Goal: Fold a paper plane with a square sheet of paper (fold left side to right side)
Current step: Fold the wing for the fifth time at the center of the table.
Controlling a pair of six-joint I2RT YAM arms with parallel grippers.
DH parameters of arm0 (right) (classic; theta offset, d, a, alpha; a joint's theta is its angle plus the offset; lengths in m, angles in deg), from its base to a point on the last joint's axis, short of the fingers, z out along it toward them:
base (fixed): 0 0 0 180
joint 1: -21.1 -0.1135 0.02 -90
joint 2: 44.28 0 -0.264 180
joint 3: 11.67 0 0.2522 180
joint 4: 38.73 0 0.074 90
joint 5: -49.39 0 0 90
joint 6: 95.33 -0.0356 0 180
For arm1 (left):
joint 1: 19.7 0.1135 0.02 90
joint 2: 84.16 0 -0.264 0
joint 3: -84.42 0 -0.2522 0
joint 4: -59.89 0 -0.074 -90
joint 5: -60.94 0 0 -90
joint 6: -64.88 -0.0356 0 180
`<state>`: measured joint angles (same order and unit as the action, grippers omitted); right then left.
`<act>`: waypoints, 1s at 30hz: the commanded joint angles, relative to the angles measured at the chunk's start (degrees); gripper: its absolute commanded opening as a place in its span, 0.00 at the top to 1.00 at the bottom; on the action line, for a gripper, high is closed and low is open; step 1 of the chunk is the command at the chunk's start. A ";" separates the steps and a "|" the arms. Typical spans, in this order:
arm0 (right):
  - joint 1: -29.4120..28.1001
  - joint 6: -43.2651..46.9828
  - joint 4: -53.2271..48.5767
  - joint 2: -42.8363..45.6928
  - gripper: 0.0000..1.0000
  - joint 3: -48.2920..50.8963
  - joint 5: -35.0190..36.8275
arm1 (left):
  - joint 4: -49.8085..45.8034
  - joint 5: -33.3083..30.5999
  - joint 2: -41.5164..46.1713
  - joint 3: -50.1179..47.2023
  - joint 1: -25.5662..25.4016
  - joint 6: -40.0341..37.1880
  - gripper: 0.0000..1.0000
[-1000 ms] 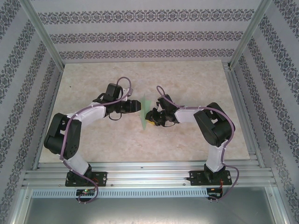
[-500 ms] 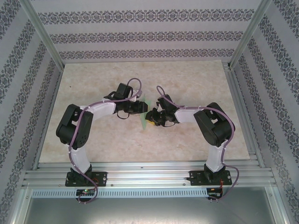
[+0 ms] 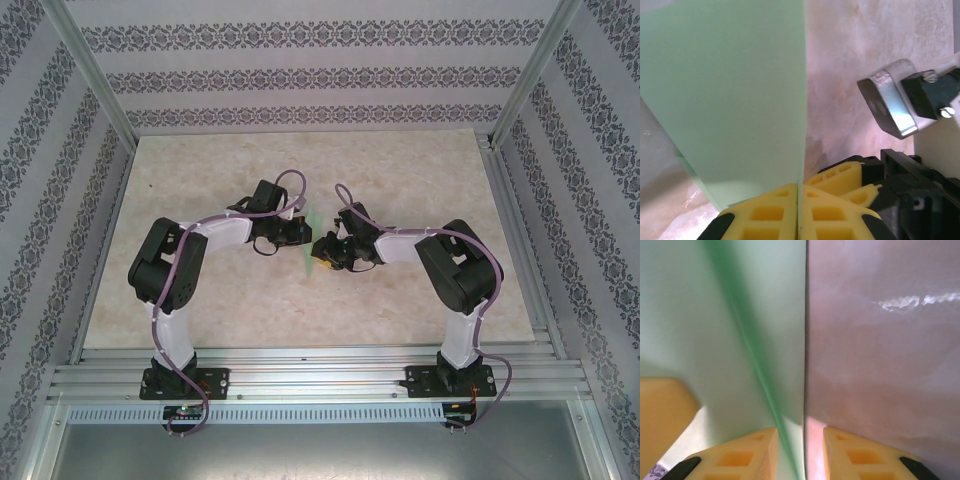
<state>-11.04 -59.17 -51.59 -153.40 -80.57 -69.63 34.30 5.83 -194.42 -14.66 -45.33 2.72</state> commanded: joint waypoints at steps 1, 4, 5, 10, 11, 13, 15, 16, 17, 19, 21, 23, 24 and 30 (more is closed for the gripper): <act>0.94 2.05 -2.05 1.04 0.70 1.54 2.38 | 0.12 2.17 -2.34 1.59 0.72 -2.59 0.92; 1.29 2.47 -2.66 2.27 0.70 1.96 2.65 | 0.87 3.26 -3.27 1.50 1.34 -3.27 0.95; 1.38 2.65 -2.91 2.71 0.70 2.11 2.66 | 1.21 3.81 -3.45 1.40 1.67 -3.71 0.95; 1.47 3.05 -3.54 4.08 0.69 2.35 2.48 | 4.47 9.01 -5.09 0.90 3.38 -4.62 0.97; 1.39 3.05 -3.48 4.34 0.69 2.30 2.32 | 5.01 10.21 -5.52 1.02 3.75 -4.74 0.97; 1.15 2.89 -3.30 4.79 0.69 2.28 2.25 | 6.34 12.38 -6.40 0.91 4.27 -4.89 0.97; 0.69 2.45 -2.56 5.27 0.67 2.22 1.91 | 6.65 13.76 -7.19 1.08 4.81 -5.33 0.97; 0.50 2.06 -2.06 5.39 0.66 2.30 1.66 | 6.67 14.36 -7.50 1.18 5.02 -5.73 0.97; 0.17 1.73 -1.56 5.50 0.66 2.26 1.36 | 6.76 14.76 -7.73 1.14 5.27 -6.03 0.97; -0.24 1.31 -0.87 5.67 0.69 2.01 1.08 | 6.86 15.20 -8.11 1.11 5.72 -6.33 0.97; -0.78 1.01 -0.87 5.51 0.71 1.49 0.81 | 6.91 15.40 -8.53 1.05 6.07 -6.50 0.98; -1.55 0.31 -0.18 5.08 0.75 0.95 0.08 | 7.06 15.74 -9.06 0.98 6.24 -6.78 0.98; -1.79 -0.02 0.26 4.98 0.76 0.83 -0.14 | 7.17 15.90 -9.42 0.97 6.30 -6.82 0.98; -3.00 -0.70 0.79 4.97 0.81 0.23 -0.28 | 7.62 16.70 -10.67 1.03 6.81 -7.17 0.98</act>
<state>-13.43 -59.26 -52.68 -149.54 -78.95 -69.26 39.96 21.07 -203.77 -14.25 -39.53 -2.33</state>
